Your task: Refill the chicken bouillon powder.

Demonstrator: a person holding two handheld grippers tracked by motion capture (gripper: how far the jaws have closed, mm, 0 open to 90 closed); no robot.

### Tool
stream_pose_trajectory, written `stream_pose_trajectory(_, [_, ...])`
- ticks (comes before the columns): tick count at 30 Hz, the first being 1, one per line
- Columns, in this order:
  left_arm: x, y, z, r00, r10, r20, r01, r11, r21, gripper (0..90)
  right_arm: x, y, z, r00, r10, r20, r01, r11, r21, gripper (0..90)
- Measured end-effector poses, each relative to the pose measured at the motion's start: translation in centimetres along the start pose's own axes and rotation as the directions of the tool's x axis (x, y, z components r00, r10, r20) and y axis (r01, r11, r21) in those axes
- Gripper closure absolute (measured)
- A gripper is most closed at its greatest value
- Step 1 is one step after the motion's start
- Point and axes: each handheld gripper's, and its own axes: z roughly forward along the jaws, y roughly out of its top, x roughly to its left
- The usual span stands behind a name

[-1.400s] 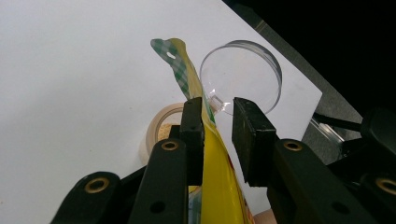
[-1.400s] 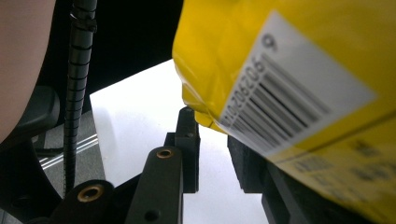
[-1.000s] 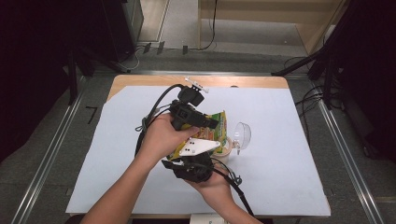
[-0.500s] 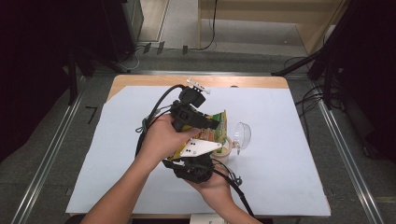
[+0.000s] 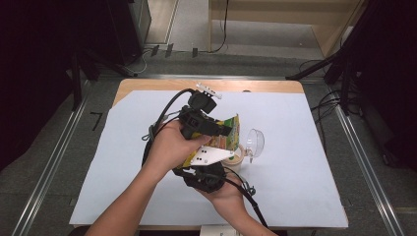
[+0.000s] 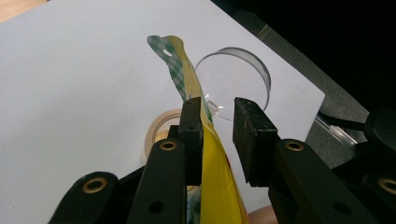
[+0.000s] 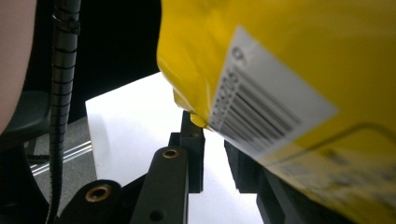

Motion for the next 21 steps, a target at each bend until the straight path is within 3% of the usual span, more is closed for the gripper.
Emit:
stream_pose_trajectory(9, [0.83,0.11,0.17,0.9996,-0.025,0.013,0.025,0.9997,0.006,73.0,-0.08,0.45,0.19,0.9978,0.054,-0.038,-0.053,0.998,0.023,75.7])
stream_pose_trajectory(21, [0.79,0.14,0.1,0.9996,-0.024,0.012,0.024,0.9997,0.001,73.0,0.09,0.56,0.24,0.9967,0.067,-0.045,-0.066,0.998,0.022,74.3])
